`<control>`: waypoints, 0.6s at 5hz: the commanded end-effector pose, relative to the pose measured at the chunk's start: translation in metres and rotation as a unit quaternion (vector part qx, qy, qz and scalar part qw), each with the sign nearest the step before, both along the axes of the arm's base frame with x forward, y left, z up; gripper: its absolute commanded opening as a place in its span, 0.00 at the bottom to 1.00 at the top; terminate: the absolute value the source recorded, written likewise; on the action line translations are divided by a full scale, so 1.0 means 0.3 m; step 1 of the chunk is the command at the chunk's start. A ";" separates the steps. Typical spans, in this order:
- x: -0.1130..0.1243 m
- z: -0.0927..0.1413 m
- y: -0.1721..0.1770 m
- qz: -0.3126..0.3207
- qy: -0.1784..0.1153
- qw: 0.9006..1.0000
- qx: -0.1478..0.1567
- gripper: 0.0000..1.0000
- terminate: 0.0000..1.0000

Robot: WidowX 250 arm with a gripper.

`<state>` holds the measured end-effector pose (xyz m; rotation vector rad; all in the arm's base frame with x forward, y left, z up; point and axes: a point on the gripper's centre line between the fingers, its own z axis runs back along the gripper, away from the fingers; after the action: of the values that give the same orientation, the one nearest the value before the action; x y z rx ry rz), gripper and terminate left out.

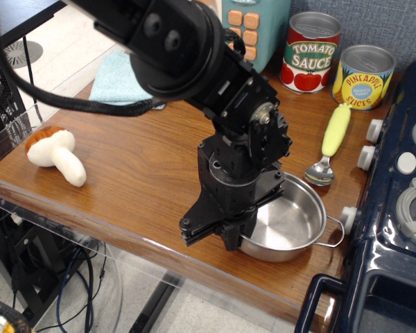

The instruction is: PICK UP THE VESSEL AND KEEP ANOTHER SIDE OF THE TABLE

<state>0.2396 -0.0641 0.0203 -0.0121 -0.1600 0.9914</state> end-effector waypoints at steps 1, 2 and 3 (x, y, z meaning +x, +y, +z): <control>-0.006 0.046 0.016 0.006 -0.005 1.000 0.010 1.00 0.00; 0.002 0.074 0.027 0.015 -0.008 1.000 0.000 1.00 0.00; 0.017 0.111 0.031 0.006 -0.017 1.000 -0.004 1.00 0.00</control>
<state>0.2386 -0.0607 0.0405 0.0062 -0.1462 0.9999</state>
